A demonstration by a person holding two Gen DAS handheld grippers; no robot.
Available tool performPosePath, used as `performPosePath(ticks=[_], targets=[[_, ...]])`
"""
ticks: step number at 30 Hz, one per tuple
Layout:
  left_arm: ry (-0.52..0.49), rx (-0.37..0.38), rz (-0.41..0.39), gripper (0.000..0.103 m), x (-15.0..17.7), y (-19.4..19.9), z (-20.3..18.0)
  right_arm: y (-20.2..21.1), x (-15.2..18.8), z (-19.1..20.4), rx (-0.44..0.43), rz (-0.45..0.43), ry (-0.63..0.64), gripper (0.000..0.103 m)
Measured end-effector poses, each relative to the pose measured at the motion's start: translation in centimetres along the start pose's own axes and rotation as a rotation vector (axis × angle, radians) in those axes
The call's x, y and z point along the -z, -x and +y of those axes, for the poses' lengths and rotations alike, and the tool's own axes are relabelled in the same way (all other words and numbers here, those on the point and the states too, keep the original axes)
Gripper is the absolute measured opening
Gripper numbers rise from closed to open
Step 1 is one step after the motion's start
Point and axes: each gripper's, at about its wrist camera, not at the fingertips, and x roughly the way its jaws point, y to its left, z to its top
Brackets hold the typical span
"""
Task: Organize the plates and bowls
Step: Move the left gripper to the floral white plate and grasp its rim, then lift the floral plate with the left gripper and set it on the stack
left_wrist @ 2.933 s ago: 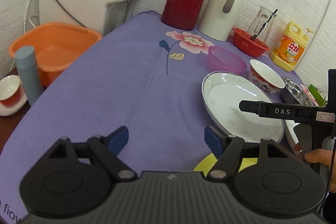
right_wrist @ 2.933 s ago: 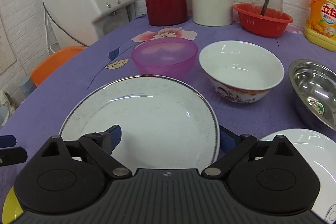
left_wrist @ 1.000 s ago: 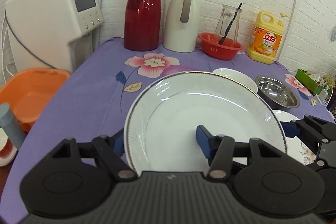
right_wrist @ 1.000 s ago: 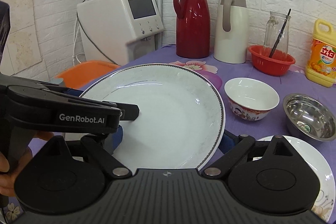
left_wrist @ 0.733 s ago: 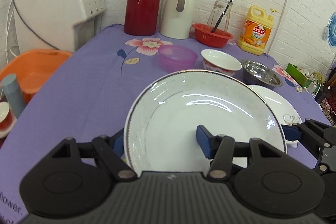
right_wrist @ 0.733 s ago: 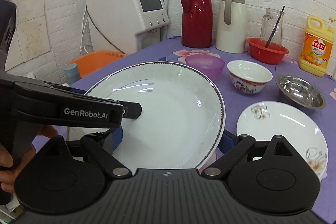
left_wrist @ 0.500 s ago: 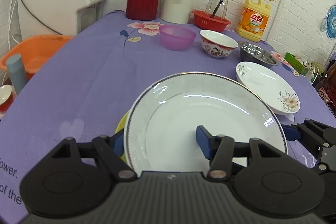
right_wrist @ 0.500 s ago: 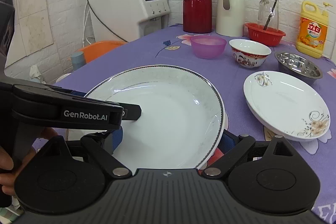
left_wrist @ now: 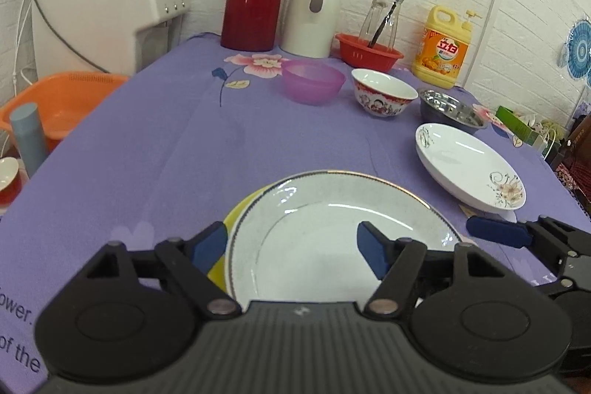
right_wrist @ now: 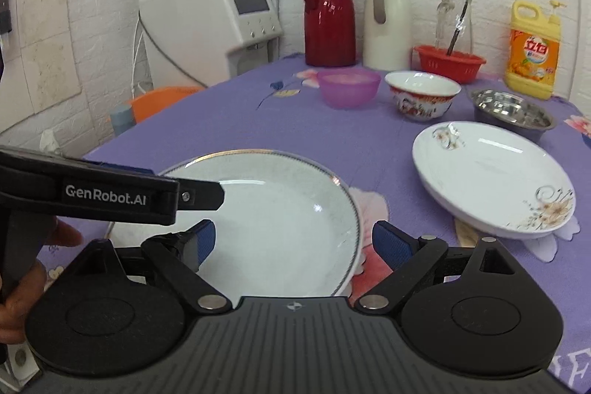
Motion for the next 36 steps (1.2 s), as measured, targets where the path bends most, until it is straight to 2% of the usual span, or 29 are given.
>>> performPosePath(ticks=[5,9,12,16,18,22,28,33,36], targets=[[0.010,0.015,-0.011,0.072,-1.8,-0.1,-0.6,2.2,-2.4,-3.5,0.029,-0.142,-0.028,0.103],[-0.014,0.045,0.003,0.072,-2.8,-1.1,-2.8,1.2,-4.2,-9.9,0.143,-0.172,-0.019,0.103],[-0.021,0.077,0.023,0.072,-3.5,-2.3,-5.0,-1.2,-4.6,-15.2,0.237,-0.111,-0.037,0.103],[-0.035,0.123,0.052,0.072,-5.1,-4.3,-8.0,-2.7,-3.0,-20.3,0.185,-0.041,-0.192,0.103],[-0.028,0.163,0.083,0.072,-6.2,-6.0,-9.3,-2.8,-2.3,-20.9,0.175,-0.022,-0.222,0.103],[-0.003,0.228,0.155,0.072,-8.0,-10.3,-11.4,-2.8,-1.8,-20.8,0.174,0.006,-0.205,0.103],[-0.037,0.201,0.226,0.072,-8.6,-15.0,-14.2,-4.1,-1.3,-21.6,0.170,0.074,-0.223,0.103],[-0.084,0.161,0.238,0.072,-8.3,-16.4,-15.5,-5.0,-0.9,-20.9,0.146,0.119,-0.202,0.103],[-0.097,0.158,0.249,0.072,-8.1,-16.9,-15.9,-5.3,-0.7,-20.3,0.165,0.126,-0.156,0.103]])
